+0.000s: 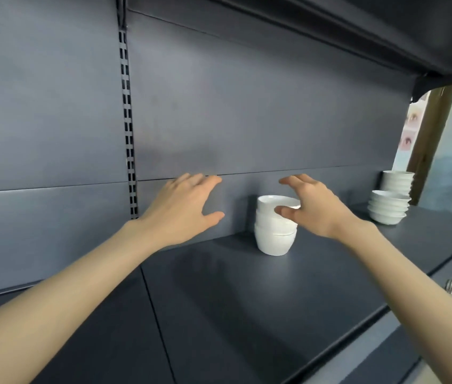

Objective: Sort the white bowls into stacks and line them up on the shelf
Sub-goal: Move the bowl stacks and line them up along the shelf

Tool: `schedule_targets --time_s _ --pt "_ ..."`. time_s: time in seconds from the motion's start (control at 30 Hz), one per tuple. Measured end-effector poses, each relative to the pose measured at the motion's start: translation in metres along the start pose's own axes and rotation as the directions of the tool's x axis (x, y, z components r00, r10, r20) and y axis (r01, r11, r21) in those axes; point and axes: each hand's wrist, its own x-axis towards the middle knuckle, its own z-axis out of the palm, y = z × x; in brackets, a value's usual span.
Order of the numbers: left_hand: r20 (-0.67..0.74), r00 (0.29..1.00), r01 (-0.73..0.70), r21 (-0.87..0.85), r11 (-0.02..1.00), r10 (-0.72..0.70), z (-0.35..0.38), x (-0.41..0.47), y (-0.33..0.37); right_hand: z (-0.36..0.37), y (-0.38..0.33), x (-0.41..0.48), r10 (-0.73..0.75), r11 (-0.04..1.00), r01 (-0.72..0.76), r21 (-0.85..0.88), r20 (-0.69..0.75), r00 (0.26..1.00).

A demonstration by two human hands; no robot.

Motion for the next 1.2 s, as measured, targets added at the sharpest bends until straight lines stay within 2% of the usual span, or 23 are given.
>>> schedule_targets --time_s 0.13,0.33,0.53,0.67,0.97,1.2 --pt "0.006 1.000 0.023 0.009 1.000 -0.023 0.030 0.032 0.020 0.009 0.045 0.030 -0.042 0.999 0.042 0.027 -0.004 0.999" --pt "0.077 0.974 0.216 -0.027 0.976 -0.214 0.075 0.062 0.057 0.025 0.117 0.072 -0.178 0.979 0.171 0.108 0.056 0.982" --pt "0.049 0.953 0.300 -0.017 0.954 -0.299 0.095 0.088 0.098 0.026 0.166 0.106 -0.285 0.940 0.269 0.210 0.050 0.957" --pt "0.023 0.961 0.277 -0.001 0.961 -0.276 0.096 0.116 0.121 0.024 0.197 0.111 -0.286 0.940 0.273 0.203 0.035 0.958" --pt "0.020 0.994 0.112 -0.021 0.994 -0.111 0.132 0.184 0.184 0.004 0.305 0.108 -0.084 0.989 0.082 0.120 0.013 0.996" --pt "-0.002 0.999 0.041 -0.033 0.999 -0.041 0.172 0.250 0.244 -0.013 0.398 0.122 -0.062 0.993 0.067 0.101 -0.053 0.997"
